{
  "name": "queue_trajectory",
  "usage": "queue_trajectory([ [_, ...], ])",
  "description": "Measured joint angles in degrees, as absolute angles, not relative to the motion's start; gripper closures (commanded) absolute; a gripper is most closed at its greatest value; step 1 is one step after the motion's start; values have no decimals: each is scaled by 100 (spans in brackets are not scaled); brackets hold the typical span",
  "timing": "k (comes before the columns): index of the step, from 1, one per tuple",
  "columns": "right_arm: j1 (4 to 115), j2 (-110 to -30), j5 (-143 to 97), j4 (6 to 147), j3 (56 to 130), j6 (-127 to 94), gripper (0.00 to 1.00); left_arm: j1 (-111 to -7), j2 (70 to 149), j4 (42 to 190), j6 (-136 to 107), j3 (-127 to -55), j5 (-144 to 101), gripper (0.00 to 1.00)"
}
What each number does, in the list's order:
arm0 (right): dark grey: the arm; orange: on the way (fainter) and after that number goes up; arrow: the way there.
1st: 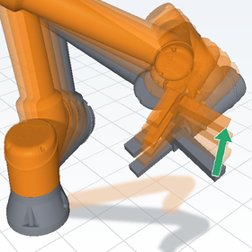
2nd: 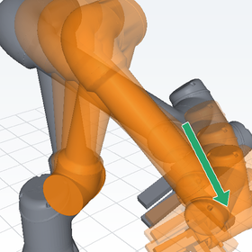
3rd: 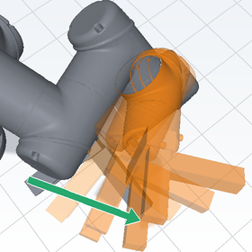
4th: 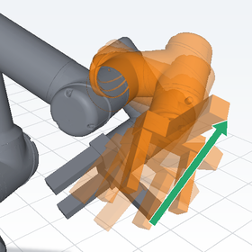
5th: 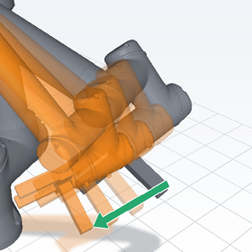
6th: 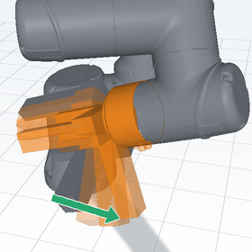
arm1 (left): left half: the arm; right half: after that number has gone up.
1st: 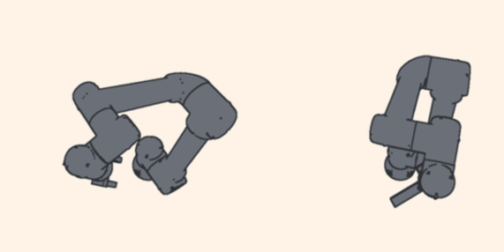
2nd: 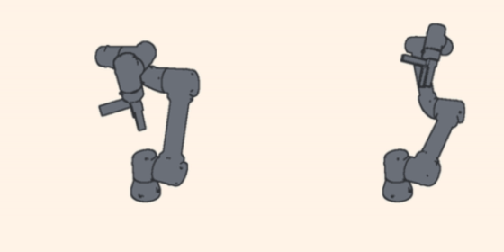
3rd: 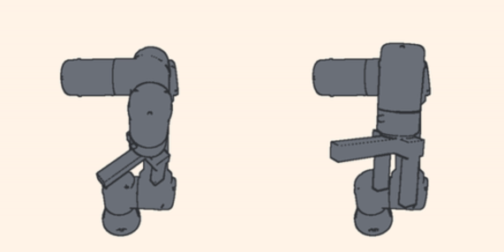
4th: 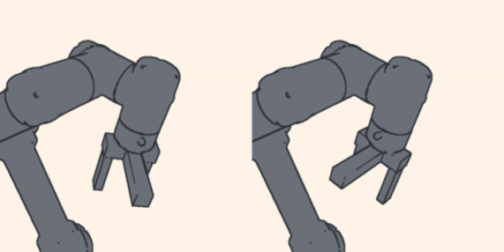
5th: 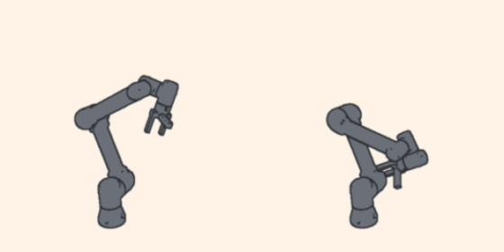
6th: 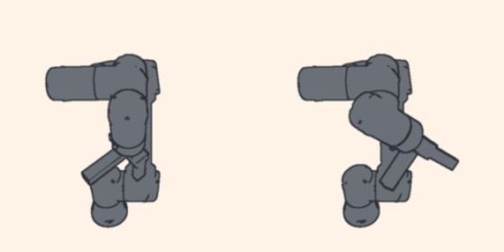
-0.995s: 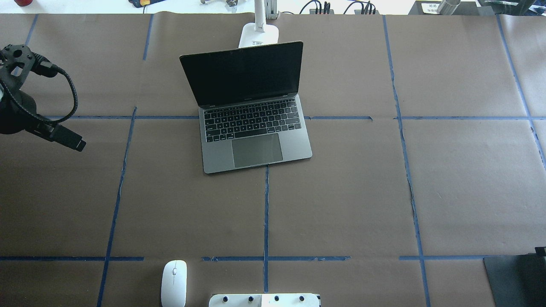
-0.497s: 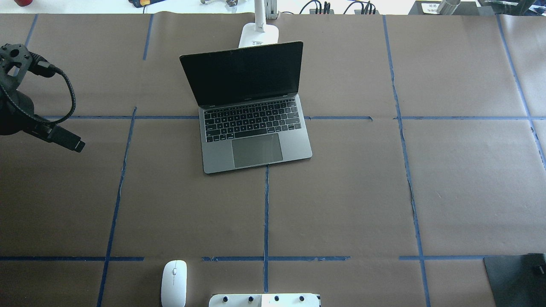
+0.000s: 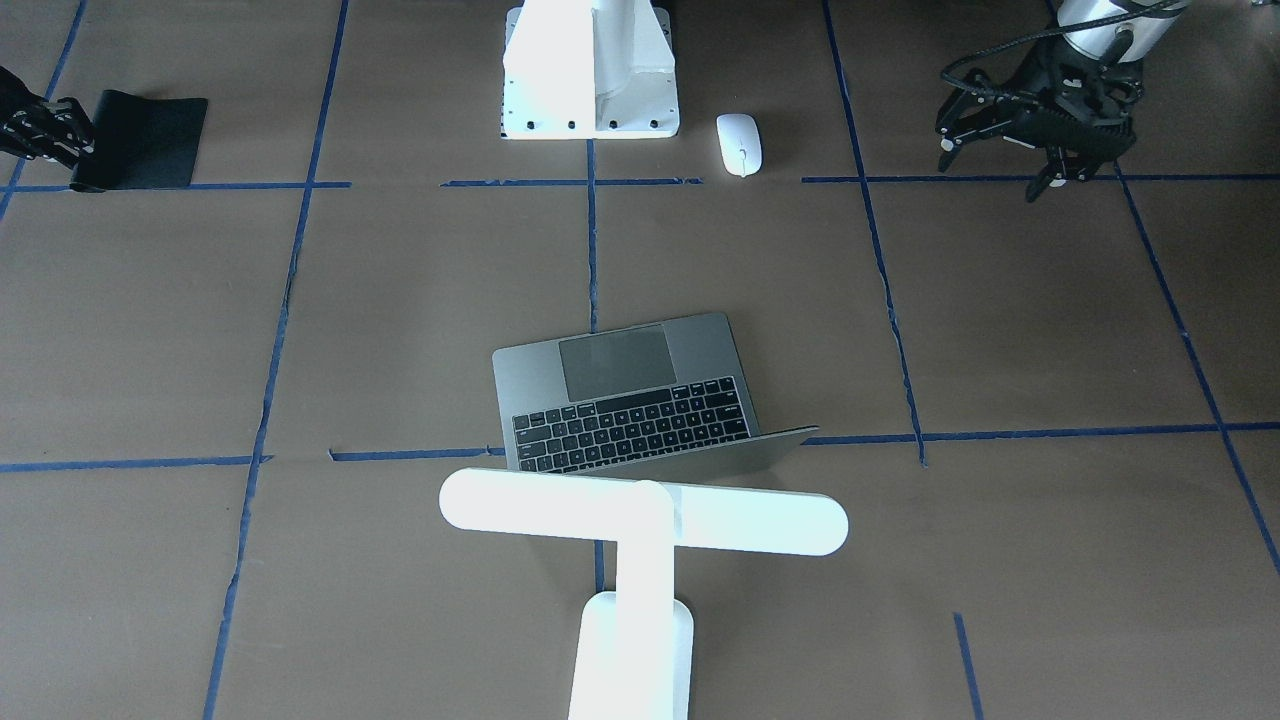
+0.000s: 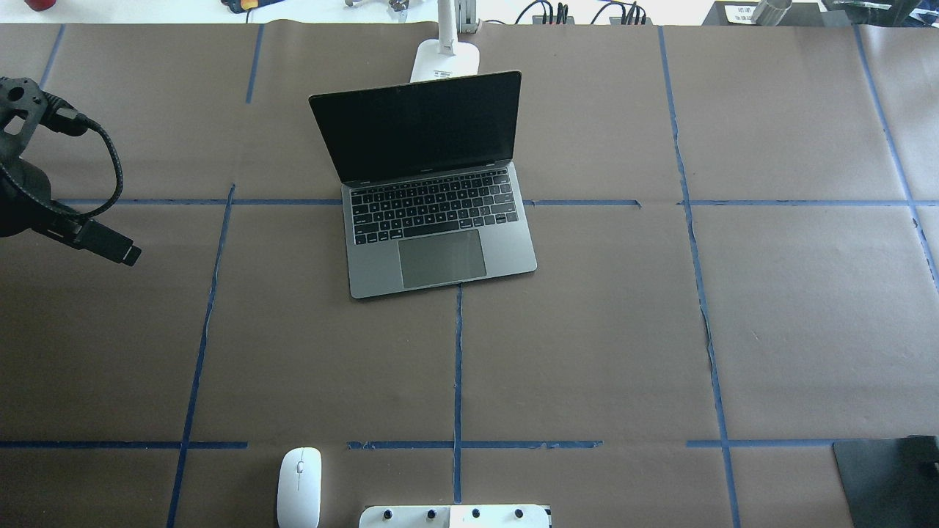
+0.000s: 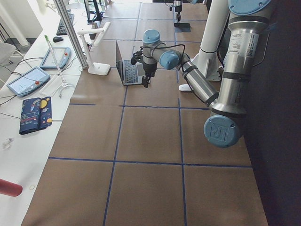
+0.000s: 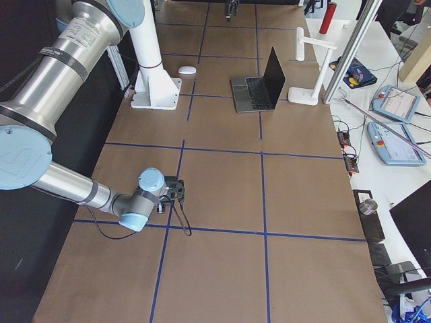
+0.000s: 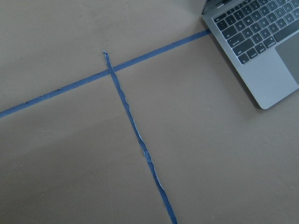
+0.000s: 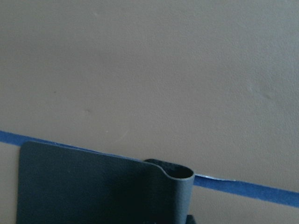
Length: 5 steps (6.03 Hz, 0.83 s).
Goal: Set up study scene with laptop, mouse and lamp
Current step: 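Reach the right gripper down and grasp the dark gray mouse pad, then carry the mouse pad with the right gripper toward the laptop's side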
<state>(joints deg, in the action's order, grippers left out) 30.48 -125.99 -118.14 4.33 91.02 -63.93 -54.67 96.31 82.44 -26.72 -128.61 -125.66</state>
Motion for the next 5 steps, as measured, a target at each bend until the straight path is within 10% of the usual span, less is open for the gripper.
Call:
queue_trajectory([
  [5, 3721, -12207, -12221, 330, 9691, -7075, 100, -5467, 9617, 8244, -2672, -12858, -12568, 0],
])
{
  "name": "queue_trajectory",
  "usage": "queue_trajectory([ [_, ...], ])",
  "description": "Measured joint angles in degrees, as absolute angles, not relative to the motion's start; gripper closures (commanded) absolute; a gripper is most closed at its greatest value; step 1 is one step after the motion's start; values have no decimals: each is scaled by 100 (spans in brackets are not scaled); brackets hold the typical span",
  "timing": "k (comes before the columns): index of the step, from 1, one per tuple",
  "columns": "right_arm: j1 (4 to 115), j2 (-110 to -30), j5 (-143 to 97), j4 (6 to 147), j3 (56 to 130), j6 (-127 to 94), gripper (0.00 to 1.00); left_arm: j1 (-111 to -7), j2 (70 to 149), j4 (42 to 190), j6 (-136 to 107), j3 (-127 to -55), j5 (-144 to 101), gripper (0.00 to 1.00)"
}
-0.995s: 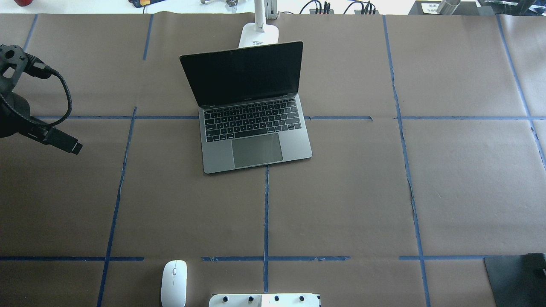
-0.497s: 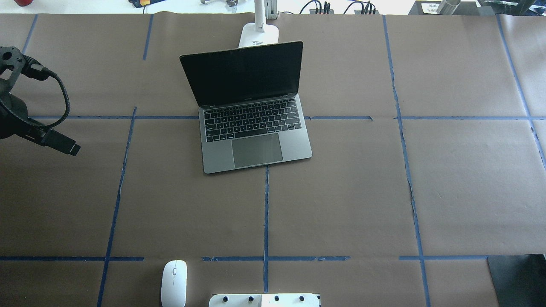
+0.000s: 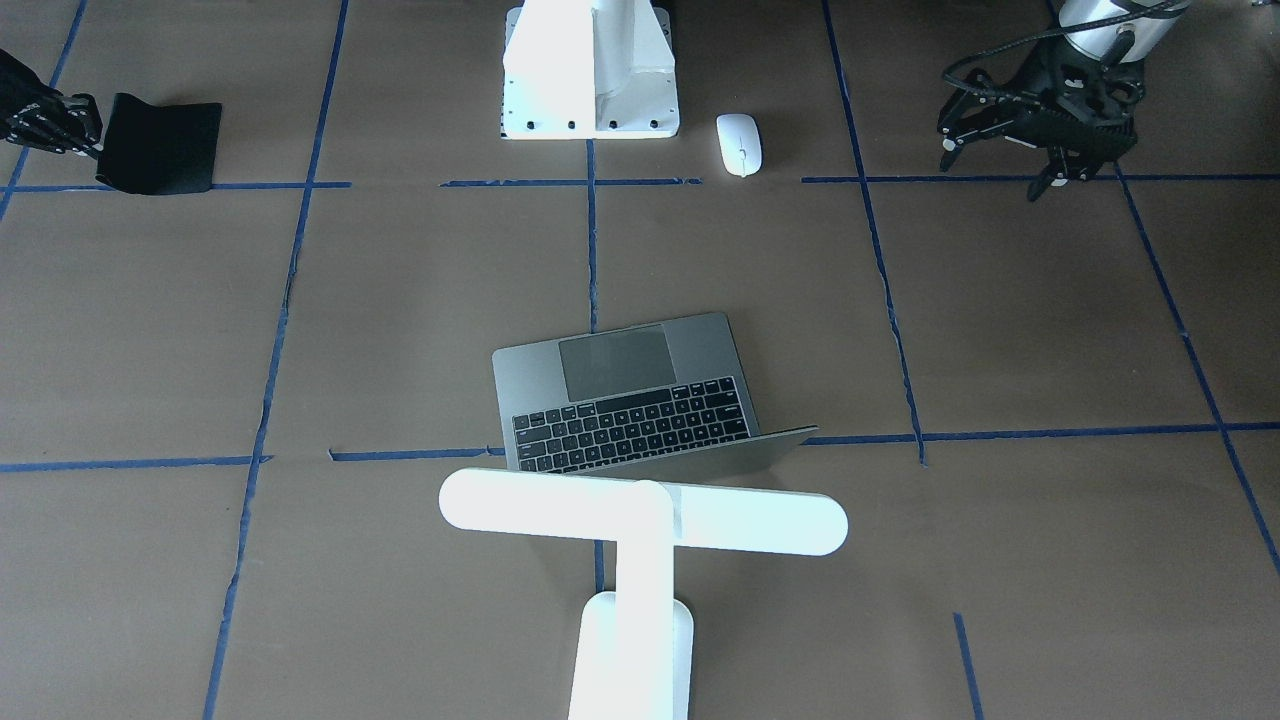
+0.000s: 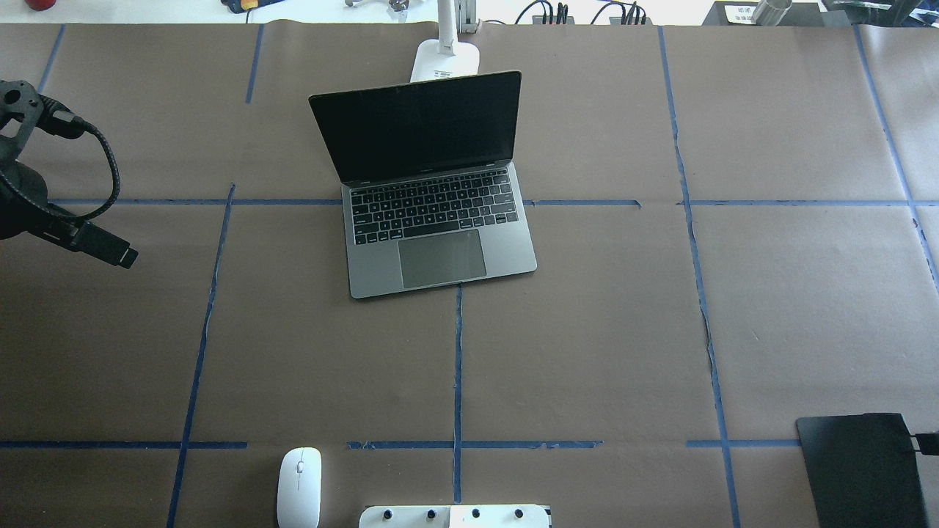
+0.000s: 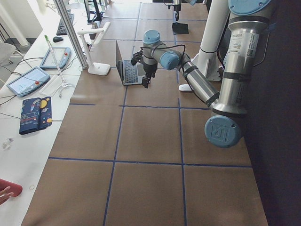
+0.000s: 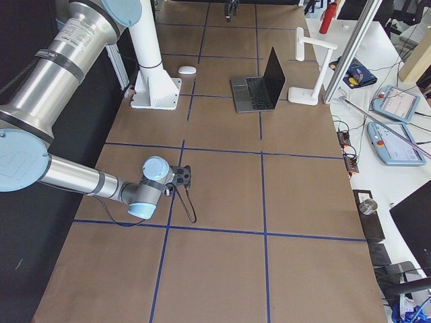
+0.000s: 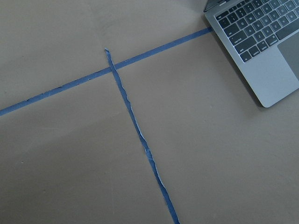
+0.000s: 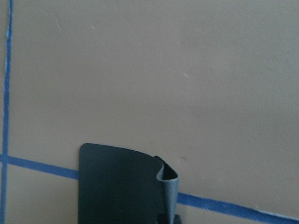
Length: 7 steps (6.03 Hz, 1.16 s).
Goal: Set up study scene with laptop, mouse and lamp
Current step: 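Carry the mouse pad with the right gripper toward the laptop's side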
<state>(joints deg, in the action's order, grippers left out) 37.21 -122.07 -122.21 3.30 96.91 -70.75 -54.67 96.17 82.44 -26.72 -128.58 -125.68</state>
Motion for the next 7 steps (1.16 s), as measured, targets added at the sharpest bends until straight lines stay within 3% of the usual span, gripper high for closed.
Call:
queue_trajectory([
  [3, 4709, -10661, -12653, 1507, 9709, -7153, 100, -5459, 9627, 8244, -2672, -12865, -12575, 0],
  [7, 5015, -7765, -12597, 4722, 9616, -7118, 100, -5458, 9653, 8244, -2672, -12903, -12585, 0],
])
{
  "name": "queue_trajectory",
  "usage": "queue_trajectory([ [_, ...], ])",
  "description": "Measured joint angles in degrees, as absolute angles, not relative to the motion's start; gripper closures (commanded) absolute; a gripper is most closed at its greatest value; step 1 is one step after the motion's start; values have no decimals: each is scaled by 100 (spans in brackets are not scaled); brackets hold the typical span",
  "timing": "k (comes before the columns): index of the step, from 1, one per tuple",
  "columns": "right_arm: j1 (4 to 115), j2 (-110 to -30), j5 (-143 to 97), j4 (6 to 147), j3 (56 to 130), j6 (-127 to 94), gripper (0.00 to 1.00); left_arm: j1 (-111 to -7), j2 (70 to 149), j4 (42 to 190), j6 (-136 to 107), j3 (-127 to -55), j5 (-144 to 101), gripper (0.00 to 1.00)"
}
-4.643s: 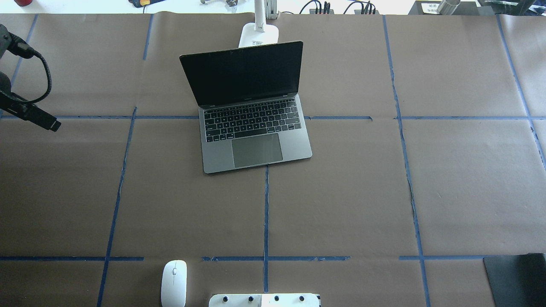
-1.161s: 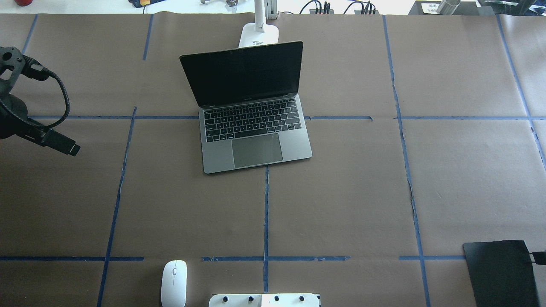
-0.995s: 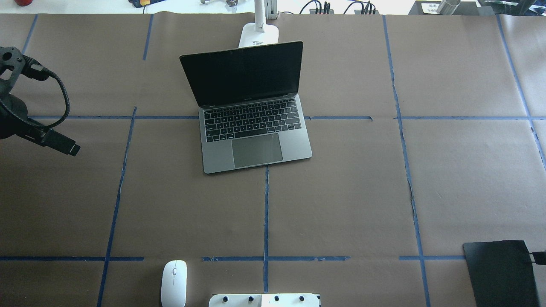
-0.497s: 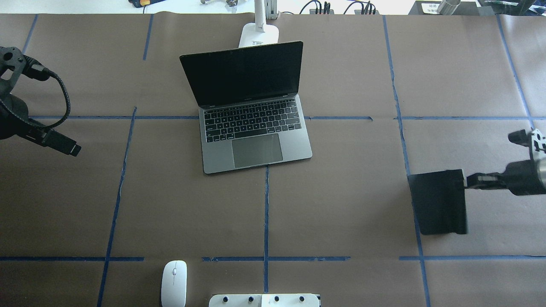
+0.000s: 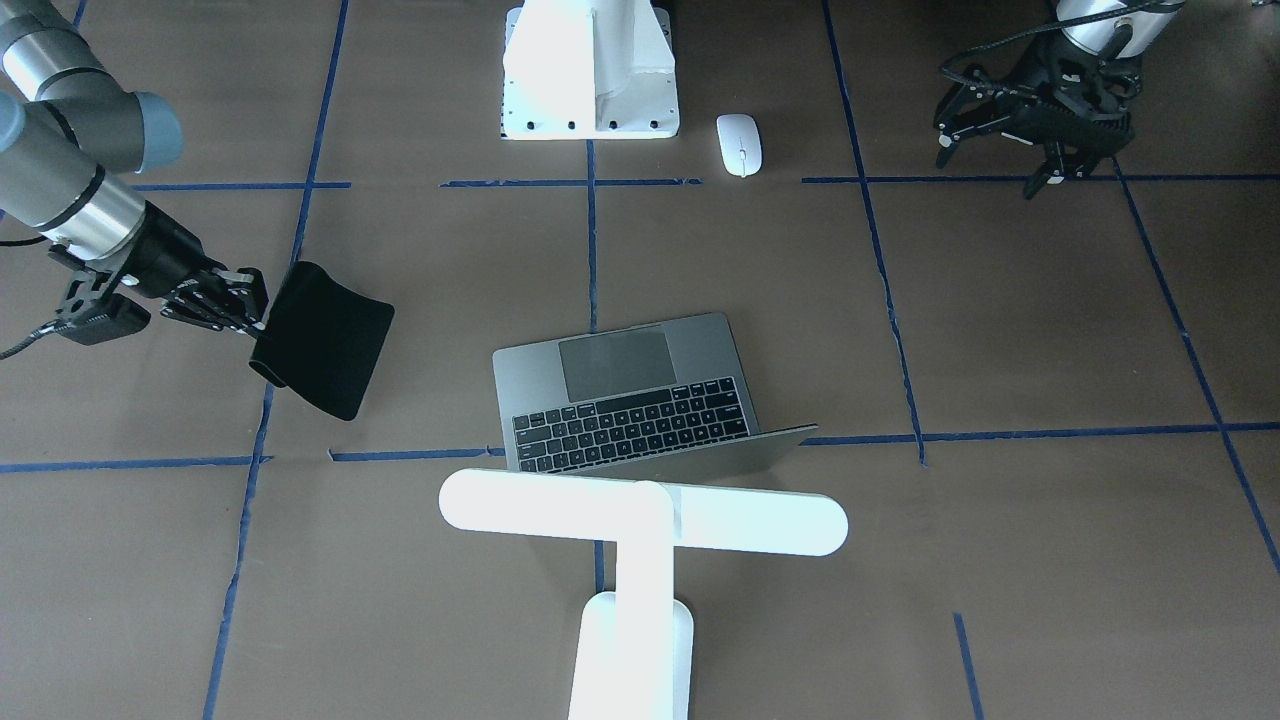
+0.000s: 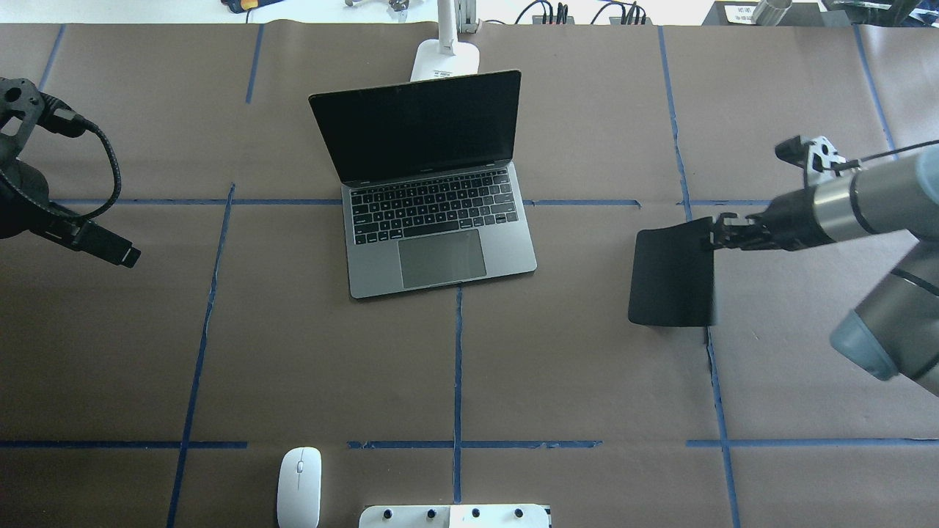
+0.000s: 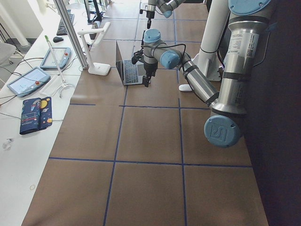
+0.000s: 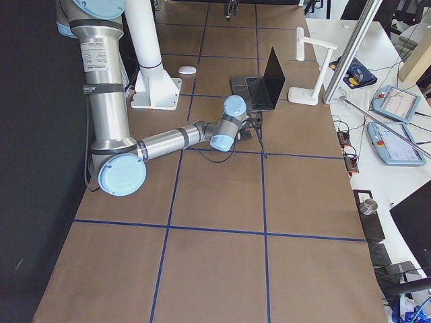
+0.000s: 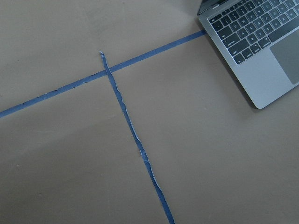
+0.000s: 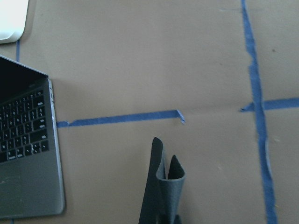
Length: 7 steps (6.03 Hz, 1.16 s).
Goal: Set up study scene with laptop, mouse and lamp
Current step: 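Carry the mouse pad with the right gripper toward the laptop's side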
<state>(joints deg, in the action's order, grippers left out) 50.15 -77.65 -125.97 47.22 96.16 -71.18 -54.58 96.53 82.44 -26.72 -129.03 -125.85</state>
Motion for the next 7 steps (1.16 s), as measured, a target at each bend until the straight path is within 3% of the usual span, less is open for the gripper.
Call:
queue_trajectory([
  [2, 4971, -6492, -12413, 5446, 8835, -7063, 100, -5458, 9651, 8244, -2672, -12893, -12586, 0],
  [6, 4958, -6077, -12234, 5517, 7915, -5995, 97, -5442, 9682, 8244, -2672, -12885, -12586, 0],
  [7, 4955, -6085, -12234, 5542, 7814, -5746, 31, -5441, 9685, 8244, -2672, -12885, -12586, 0],
])
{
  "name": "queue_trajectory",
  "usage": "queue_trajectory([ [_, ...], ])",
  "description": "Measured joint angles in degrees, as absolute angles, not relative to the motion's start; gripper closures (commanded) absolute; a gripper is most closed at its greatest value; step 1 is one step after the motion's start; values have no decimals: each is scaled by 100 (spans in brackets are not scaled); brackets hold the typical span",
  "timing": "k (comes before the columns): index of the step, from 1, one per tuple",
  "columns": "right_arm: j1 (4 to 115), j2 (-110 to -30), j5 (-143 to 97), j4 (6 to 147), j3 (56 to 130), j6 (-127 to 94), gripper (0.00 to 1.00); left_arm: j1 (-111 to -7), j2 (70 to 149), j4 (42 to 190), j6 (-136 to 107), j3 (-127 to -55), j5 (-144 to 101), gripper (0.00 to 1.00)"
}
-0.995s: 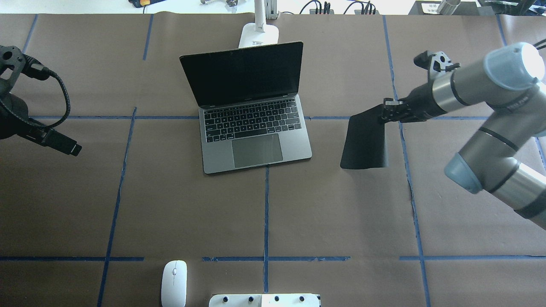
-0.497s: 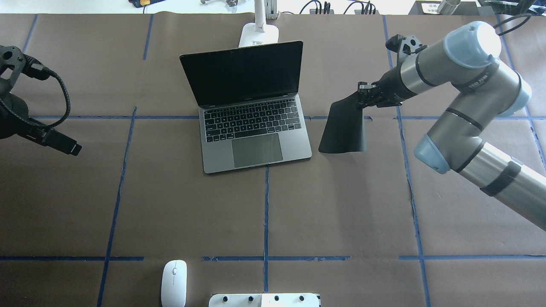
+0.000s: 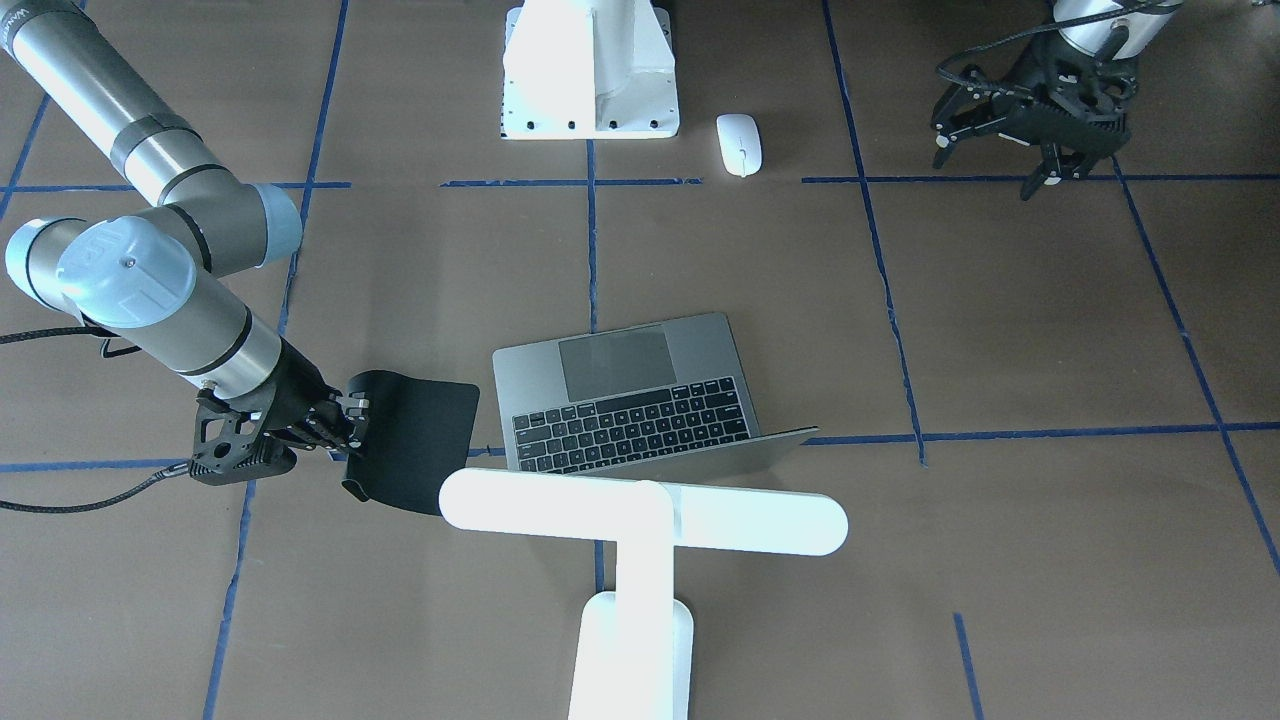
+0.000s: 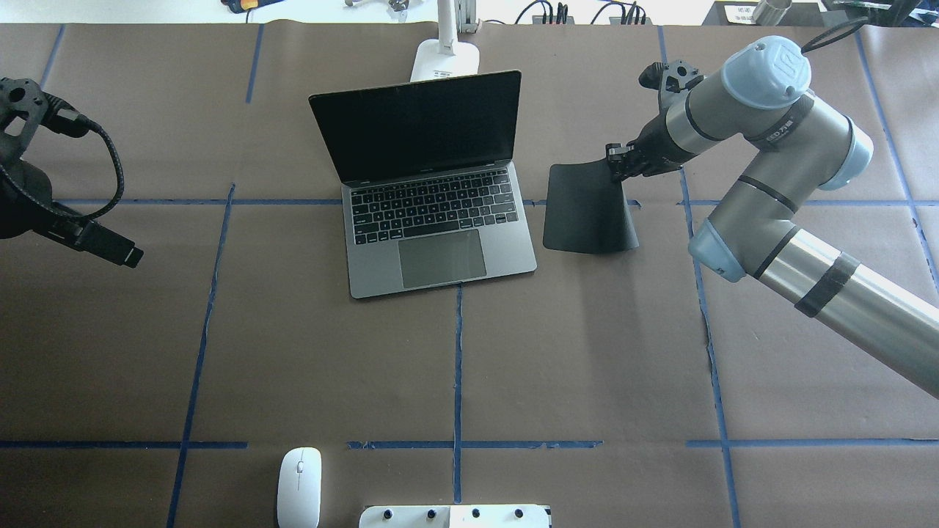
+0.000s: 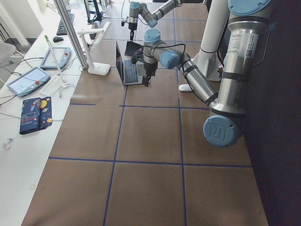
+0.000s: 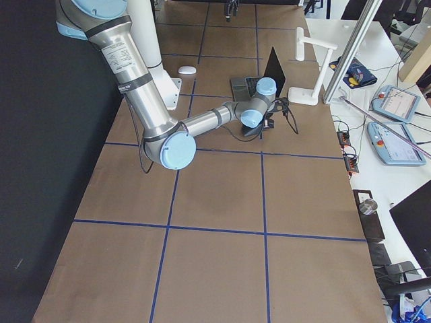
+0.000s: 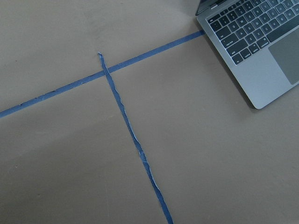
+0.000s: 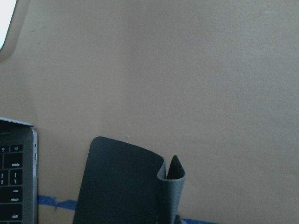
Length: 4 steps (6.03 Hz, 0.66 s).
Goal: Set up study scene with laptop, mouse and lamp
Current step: 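Carry the mouse pad with the right gripper toward the laptop's side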
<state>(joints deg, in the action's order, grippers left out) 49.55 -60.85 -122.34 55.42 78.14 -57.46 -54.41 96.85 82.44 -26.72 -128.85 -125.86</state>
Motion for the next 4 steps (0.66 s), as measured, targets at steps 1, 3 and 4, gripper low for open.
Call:
queue_trajectory([
  [1, 4951, -6094, -12237, 5557, 7730, -5558, 0, -5437, 9685, 8244, -2672, -12885, -12586, 0],
  [3, 5041, -6076, -12470, 5715, 7662, -5460, 0, -5433, 9685, 8244, -2674, -12879, -12586, 0],
  [4, 5201, -6098, -12760, 5909, 7723, -5423, 0, -5432, 9689, 8244, -2711, -12882, -12586, 0],
])
